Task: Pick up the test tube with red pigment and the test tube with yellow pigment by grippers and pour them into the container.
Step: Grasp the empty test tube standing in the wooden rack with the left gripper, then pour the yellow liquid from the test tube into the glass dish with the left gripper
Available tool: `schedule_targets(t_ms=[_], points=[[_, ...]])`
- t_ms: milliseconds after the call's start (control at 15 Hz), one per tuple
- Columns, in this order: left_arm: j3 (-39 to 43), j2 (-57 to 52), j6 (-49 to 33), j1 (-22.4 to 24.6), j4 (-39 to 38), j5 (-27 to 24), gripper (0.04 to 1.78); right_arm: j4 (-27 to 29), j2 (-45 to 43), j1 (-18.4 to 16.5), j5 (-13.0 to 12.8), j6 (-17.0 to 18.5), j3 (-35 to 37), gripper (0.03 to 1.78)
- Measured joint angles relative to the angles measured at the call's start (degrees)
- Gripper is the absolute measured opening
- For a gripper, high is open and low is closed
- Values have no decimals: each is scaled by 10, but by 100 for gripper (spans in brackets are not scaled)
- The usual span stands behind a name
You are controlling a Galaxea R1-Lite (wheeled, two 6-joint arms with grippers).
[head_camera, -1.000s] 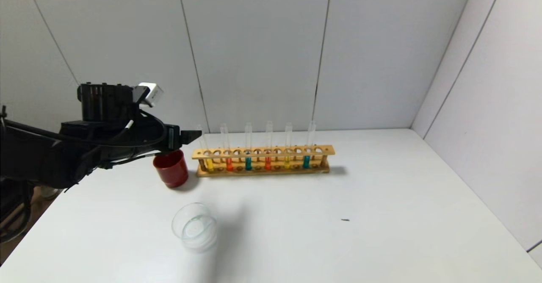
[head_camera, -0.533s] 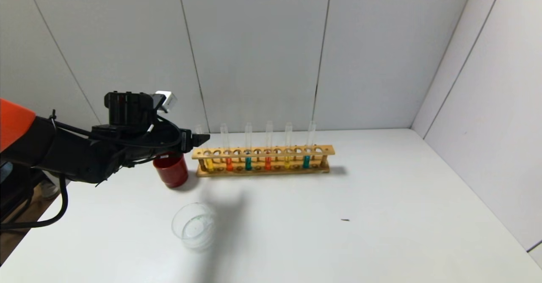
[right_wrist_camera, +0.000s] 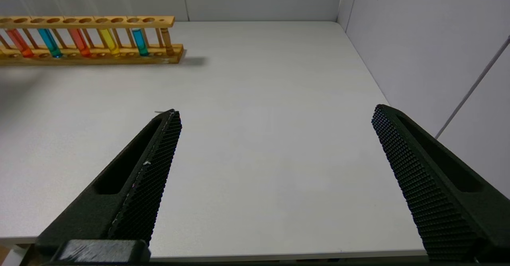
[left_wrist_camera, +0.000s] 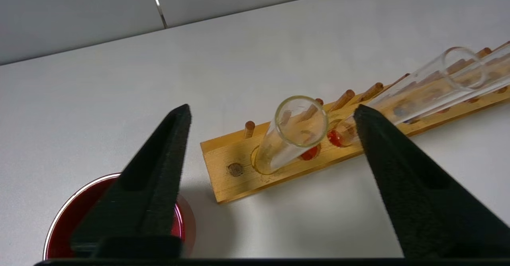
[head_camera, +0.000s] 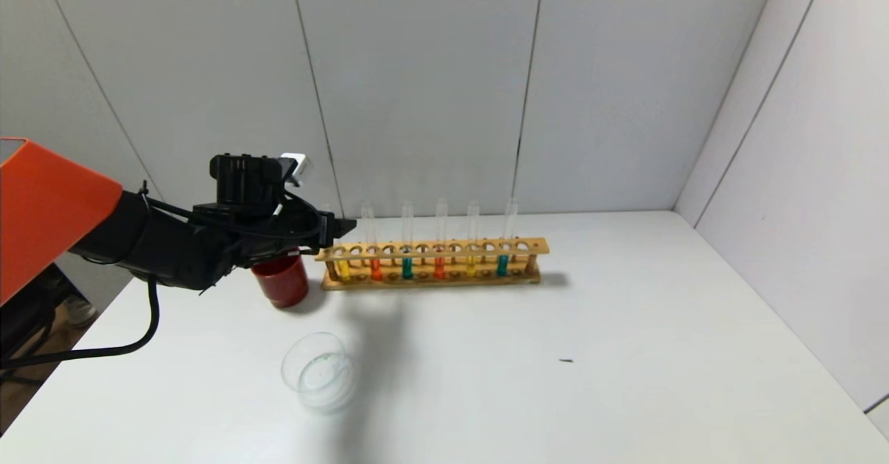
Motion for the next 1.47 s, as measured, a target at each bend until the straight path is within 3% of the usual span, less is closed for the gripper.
schedule_targets(t_ms=[333, 467, 1133, 1467], points=[[-16, 19, 0, -3, 2, 2, 51, 0, 0, 0, 0, 0, 0, 175], [-18, 22, 1, -5, 1, 4, 32, 0, 0, 0, 0, 0, 0, 175], [-19, -11, -8, -6, -42, 22, 31, 0, 0, 0, 0, 0, 0, 175], [-56, -71, -5, -2, 9, 32, 31, 0, 0, 0, 0, 0, 0, 175]])
